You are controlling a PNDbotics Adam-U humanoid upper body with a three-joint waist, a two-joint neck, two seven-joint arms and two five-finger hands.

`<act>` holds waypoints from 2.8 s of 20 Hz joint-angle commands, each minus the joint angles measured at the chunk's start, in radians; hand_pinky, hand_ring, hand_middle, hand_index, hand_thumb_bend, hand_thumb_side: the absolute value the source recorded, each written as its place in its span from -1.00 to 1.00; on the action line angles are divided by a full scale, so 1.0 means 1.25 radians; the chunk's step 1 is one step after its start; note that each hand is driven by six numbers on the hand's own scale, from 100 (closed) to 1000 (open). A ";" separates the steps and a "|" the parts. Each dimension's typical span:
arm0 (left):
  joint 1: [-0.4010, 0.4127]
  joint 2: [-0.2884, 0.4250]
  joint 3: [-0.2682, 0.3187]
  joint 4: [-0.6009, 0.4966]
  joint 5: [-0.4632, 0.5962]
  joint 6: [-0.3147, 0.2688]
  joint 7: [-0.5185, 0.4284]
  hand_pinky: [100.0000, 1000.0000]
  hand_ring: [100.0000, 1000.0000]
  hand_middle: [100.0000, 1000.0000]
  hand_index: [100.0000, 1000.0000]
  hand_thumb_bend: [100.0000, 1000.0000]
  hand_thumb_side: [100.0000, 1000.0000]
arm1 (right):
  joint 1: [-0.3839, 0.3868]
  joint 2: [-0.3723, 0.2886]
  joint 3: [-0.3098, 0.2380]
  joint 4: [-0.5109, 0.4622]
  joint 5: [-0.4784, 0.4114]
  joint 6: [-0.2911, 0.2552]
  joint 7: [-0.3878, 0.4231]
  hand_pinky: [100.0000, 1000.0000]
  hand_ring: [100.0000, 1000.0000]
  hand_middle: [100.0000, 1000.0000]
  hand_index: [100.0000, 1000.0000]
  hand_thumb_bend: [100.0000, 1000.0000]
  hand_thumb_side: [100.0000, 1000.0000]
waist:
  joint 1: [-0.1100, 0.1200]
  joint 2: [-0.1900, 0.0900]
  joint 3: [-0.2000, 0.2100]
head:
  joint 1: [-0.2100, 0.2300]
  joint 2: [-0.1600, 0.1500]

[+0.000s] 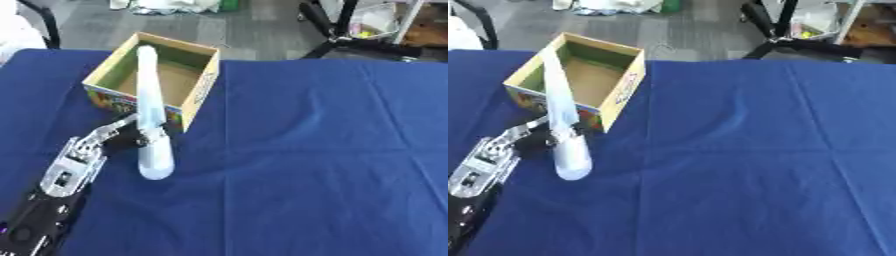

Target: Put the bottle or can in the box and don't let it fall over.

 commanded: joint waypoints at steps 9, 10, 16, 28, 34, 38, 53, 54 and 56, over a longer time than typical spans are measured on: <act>-0.039 0.031 0.032 -0.095 0.095 -0.030 0.069 1.00 -0.36 -0.76 -0.86 -1.00 0.27 | -0.004 -0.013 -0.010 -0.015 -0.006 -0.002 -0.004 1.00 1.00 1.00 1.00 -1.00 -0.04 | 0.001 -0.009 0.002 | -0.008 0.000; -0.046 0.035 0.035 -0.099 0.102 -0.028 0.079 0.97 -0.37 -0.77 -0.88 -1.00 0.27 | -0.004 -0.013 -0.010 -0.015 -0.006 -0.001 -0.005 1.00 1.00 1.00 1.00 -1.00 -0.04 | 0.001 -0.009 0.002 | -0.008 0.000; -0.108 0.067 0.055 -0.088 0.127 -0.016 0.161 0.88 -0.38 -0.81 -0.90 -1.00 0.27 | -0.005 -0.015 -0.011 -0.015 -0.012 0.000 -0.008 1.00 1.00 1.00 1.00 -1.00 -0.02 | 0.003 -0.011 0.001 | -0.009 -0.003; -0.300 0.143 0.092 0.153 0.113 -0.063 0.225 0.87 -0.34 -0.80 -0.90 -1.00 0.27 | -0.016 -0.005 -0.009 -0.015 -0.011 0.001 -0.007 1.00 1.00 1.00 1.00 -1.00 -0.03 | -0.005 0.004 -0.009 | 0.001 -0.021; -0.374 0.127 0.111 0.259 0.049 -0.115 0.278 0.85 -0.34 -0.81 -0.90 -1.00 0.27 | -0.026 0.009 -0.004 -0.015 -0.007 -0.002 -0.001 1.00 1.00 1.00 1.00 -1.00 -0.03 | -0.018 0.021 -0.018 | 0.012 -0.045; -0.414 0.114 0.121 0.317 -0.006 -0.151 0.325 0.84 -0.32 -0.81 -0.90 -1.00 0.27 | -0.041 0.022 0.002 -0.015 -0.006 -0.005 0.009 1.00 1.00 1.00 1.00 -1.00 -0.04 | -0.034 0.041 -0.031 | 0.022 -0.068; -0.452 0.090 0.146 0.419 -0.143 -0.253 0.424 0.97 -0.23 -0.72 -0.85 -1.00 0.27 | -0.080 0.042 0.015 -0.015 0.007 -0.006 0.028 1.00 1.00 1.00 1.00 -1.00 -0.04 | -0.033 0.092 -0.072 | 0.069 -0.123; -0.451 0.090 0.146 0.423 -0.150 -0.261 0.426 1.00 -0.16 -0.63 -0.79 -1.00 0.27 | -0.080 0.041 0.015 -0.015 0.007 -0.006 0.028 1.00 1.00 1.00 1.00 -1.00 -0.04 | -0.033 0.092 -0.073 | 0.069 -0.124; -0.449 0.090 0.144 0.430 -0.163 -0.270 0.420 1.00 0.03 -0.38 -0.52 -1.00 0.27 | -0.081 0.041 0.015 -0.015 0.006 -0.005 0.028 1.00 1.00 1.00 1.00 -1.00 -0.04 | -0.032 0.092 -0.073 | 0.065 -0.123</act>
